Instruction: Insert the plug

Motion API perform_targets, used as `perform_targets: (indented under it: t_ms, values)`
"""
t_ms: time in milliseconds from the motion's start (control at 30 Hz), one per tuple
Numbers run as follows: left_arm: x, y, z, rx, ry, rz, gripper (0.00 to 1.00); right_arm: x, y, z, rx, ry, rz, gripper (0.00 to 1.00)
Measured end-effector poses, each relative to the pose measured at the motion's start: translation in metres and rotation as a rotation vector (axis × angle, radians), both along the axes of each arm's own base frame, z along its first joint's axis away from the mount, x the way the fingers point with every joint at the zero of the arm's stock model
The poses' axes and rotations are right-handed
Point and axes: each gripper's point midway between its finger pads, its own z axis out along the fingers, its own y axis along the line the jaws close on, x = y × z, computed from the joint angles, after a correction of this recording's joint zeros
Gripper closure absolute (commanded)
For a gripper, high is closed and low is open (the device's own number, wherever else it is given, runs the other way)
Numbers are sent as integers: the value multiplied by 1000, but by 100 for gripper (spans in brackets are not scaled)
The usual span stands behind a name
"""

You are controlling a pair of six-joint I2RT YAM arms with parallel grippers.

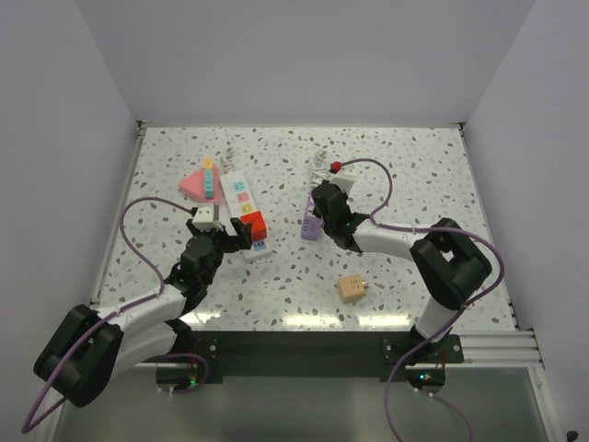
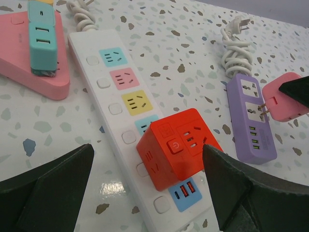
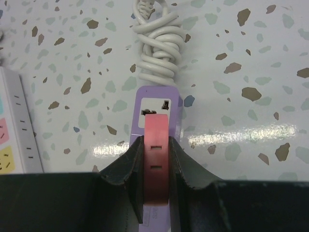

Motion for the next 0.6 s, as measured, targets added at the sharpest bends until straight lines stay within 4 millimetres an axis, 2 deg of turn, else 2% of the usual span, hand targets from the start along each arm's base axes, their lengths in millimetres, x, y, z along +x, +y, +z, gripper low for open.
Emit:
perform_targets:
  t_ms: [600]
  values:
    - [0,-2,-1,0,4,-10,0,-13,2,1,4,-7,-9,100]
